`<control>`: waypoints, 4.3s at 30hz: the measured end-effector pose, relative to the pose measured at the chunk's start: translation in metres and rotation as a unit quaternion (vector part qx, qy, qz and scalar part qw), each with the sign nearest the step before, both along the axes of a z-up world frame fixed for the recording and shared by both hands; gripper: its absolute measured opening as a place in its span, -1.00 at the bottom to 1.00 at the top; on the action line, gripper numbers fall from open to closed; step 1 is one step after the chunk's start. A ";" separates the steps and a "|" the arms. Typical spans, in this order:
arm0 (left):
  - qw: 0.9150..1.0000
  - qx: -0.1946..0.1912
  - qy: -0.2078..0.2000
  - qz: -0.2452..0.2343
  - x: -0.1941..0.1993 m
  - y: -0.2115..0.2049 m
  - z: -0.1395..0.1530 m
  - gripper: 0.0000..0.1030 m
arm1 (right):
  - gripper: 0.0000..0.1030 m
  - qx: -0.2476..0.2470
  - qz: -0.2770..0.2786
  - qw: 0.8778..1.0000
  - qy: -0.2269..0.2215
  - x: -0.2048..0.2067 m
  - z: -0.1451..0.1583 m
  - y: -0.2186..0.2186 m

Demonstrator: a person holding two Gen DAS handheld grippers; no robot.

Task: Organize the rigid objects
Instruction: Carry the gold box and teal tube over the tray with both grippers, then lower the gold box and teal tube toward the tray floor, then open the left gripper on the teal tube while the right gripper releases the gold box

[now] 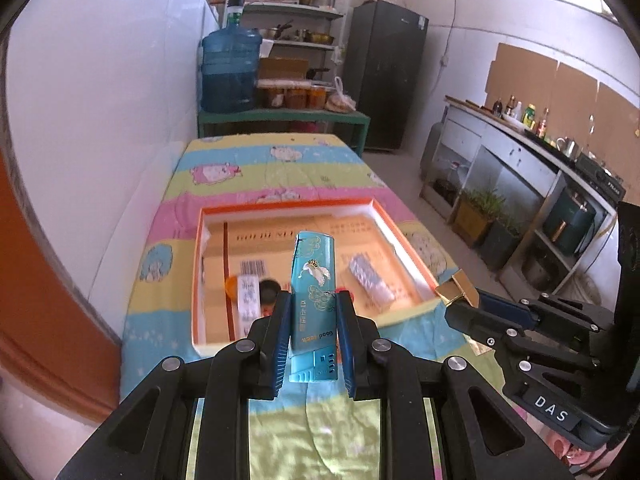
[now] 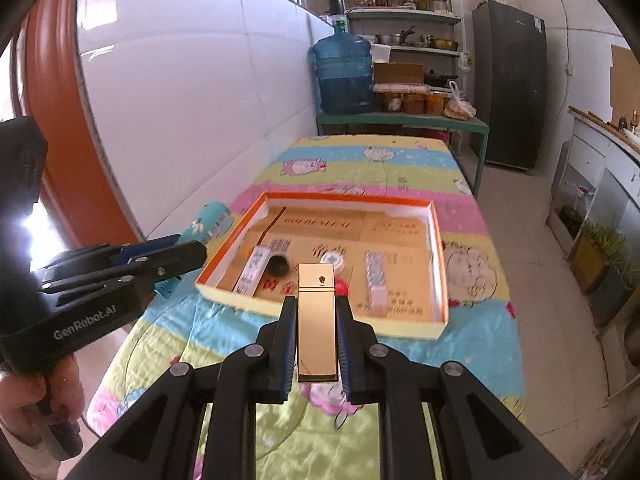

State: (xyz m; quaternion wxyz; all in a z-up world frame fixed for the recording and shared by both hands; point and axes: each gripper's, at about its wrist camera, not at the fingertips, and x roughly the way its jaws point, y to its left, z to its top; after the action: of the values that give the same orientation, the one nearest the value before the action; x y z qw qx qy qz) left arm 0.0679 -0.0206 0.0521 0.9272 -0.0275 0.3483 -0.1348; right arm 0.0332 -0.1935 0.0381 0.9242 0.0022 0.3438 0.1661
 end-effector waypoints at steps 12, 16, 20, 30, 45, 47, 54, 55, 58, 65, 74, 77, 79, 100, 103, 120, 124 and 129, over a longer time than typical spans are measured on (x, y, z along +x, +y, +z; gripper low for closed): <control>1.000 -0.015 -0.006 0.018 0.055 -0.001 0.020 -0.57 | -0.64 -0.008 -0.026 0.999 -0.026 0.054 0.026 -0.016; 0.999 -0.021 0.004 0.025 0.076 -0.003 0.012 -0.57 | -0.64 -0.010 -0.037 0.999 -0.020 0.077 0.023 -0.023; 0.999 -0.022 0.019 0.032 0.098 -0.007 -0.002 -0.57 | -0.64 -0.015 -0.046 0.999 -0.004 0.105 0.009 -0.030; 0.997 -0.012 0.057 0.041 0.149 -0.022 -0.050 -0.57 | -0.64 -0.018 -0.047 0.998 0.046 0.153 -0.039 -0.038; 0.993 0.008 0.107 0.053 0.186 -0.033 -0.113 -0.57 | -0.64 -0.036 -0.025 0.996 0.076 0.184 -0.083 -0.034; 0.992 0.012 0.111 0.053 0.187 -0.035 -0.119 -0.57 | -0.64 -0.040 -0.023 0.996 0.078 0.186 -0.087 -0.033; 0.991 0.021 0.118 0.052 0.190 -0.038 -0.130 -0.57 | -0.64 -0.045 -0.020 0.995 0.086 0.189 -0.099 -0.032; 0.991 0.022 0.119 0.052 0.190 -0.038 -0.132 -0.57 | -0.64 -0.046 -0.021 0.995 0.087 0.189 -0.100 -0.033; 0.992 0.028 0.115 0.052 0.190 -0.040 -0.133 -0.57 | -0.64 -0.047 -0.019 0.995 0.091 0.191 -0.103 -0.032; 0.992 0.039 0.110 0.050 0.190 -0.042 -0.135 -0.57 | -0.64 -0.054 -0.017 0.994 0.096 0.193 -0.109 -0.030; 0.993 0.009 0.113 0.046 0.191 -0.036 -0.135 -0.32 | -0.64 -0.059 -0.018 0.993 0.100 0.195 -0.115 -0.029; 0.992 0.024 0.106 0.057 0.191 -0.036 -0.134 0.07 | -0.64 -0.061 -0.018 0.993 0.101 0.196 -0.118 -0.029; 0.992 0.021 0.106 0.059 0.191 -0.034 -0.133 0.07 | -0.64 -0.060 -0.019 0.993 0.102 0.196 -0.118 -0.029; 0.997 0.015 0.056 0.045 0.156 -0.031 -0.090 0.07 | -0.57 -0.053 -0.041 0.995 0.079 0.168 -0.082 -0.026; 0.998 0.012 0.052 0.045 0.148 -0.030 -0.084 0.07 | -0.57 -0.052 -0.041 0.995 0.075 0.162 -0.076 -0.025; 0.999 0.002 0.028 0.044 0.108 -0.018 -0.054 0.07 | -0.57 -0.046 -0.037 0.997 0.054 0.124 -0.047 -0.021; 0.999 -0.001 0.018 0.041 0.094 -0.017 -0.042 0.07 | -0.57 -0.033 -0.035 0.998 0.047 0.106 -0.039 -0.020; 0.999 -0.008 0.005 0.033 0.072 -0.015 -0.028 0.07 | -0.57 -0.030 -0.027 0.998 0.037 0.085 -0.030 -0.012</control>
State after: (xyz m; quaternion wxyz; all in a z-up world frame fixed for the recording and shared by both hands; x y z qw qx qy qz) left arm 0.1402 -0.0359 0.0237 0.9291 -0.0471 0.3507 -0.1072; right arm 0.1183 -0.2053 0.0084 0.9145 -0.0105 0.3827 0.1309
